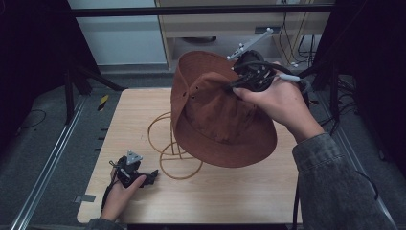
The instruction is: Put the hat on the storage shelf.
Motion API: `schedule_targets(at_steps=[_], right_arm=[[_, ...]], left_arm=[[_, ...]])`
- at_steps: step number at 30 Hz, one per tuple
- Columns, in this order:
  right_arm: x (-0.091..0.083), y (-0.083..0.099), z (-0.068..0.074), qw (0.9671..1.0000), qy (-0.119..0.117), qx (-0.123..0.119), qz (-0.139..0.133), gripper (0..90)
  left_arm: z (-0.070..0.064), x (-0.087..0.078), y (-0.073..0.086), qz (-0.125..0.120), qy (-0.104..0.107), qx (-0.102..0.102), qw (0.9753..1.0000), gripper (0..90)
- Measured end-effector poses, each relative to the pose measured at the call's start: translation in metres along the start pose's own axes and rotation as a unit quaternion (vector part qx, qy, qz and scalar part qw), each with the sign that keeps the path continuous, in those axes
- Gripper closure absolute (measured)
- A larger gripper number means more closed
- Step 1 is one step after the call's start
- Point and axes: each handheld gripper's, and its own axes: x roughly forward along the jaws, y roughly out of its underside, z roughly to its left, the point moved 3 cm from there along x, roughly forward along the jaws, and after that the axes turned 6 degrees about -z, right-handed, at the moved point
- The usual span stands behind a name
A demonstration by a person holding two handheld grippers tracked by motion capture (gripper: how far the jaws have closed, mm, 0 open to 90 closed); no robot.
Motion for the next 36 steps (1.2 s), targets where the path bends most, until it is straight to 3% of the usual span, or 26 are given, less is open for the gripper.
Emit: schedule_targets(at_steps=[20,36], right_arm=[[0.016,-0.023,0.034,0.9988,-0.026,-0.016,-0.038,86.9],[0.029,-0.032,0.049,0.9981,-0.041,-0.026,-0.039,86.8]], left_arm=[[0.0,0.0,0.0,0.002,0.002,0.0,1.0,0.0],[0.0,0.0,0.0,0.0,0.002,-0.001,1.0,0.0]])
